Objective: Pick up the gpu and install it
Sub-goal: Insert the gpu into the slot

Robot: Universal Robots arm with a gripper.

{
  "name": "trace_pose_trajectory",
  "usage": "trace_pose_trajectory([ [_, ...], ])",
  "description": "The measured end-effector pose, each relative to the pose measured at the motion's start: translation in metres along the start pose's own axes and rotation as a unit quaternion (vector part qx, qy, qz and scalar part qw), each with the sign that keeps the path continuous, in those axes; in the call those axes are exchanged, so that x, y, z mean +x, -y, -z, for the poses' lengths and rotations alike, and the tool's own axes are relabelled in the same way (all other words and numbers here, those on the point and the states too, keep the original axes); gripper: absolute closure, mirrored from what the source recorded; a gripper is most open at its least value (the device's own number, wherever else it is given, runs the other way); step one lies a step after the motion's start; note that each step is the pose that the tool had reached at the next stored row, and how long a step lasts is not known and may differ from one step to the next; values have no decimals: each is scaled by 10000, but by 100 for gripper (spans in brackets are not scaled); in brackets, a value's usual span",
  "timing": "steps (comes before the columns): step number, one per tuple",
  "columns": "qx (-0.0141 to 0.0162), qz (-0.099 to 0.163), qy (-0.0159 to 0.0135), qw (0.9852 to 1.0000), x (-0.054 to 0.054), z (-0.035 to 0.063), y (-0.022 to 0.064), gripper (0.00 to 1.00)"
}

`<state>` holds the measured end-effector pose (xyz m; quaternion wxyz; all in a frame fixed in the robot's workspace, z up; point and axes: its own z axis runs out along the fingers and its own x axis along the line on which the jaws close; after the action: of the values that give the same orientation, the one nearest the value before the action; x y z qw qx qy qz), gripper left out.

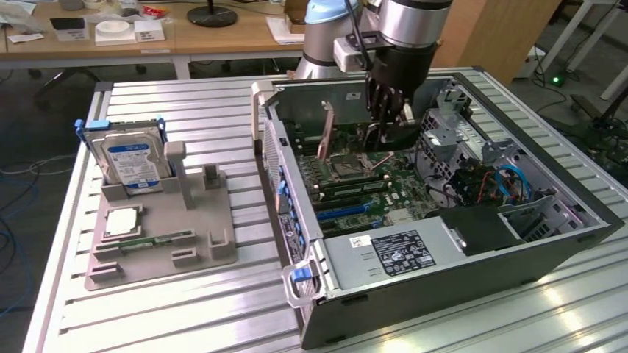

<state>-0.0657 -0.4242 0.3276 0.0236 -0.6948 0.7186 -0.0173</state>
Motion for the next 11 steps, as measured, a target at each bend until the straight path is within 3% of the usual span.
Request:
trace_pose_trajectory([
  [5,0,0,0,10000,80,-69,-2,72],
  [11,-2,0,0,10000,91,-172,-56,72],
])
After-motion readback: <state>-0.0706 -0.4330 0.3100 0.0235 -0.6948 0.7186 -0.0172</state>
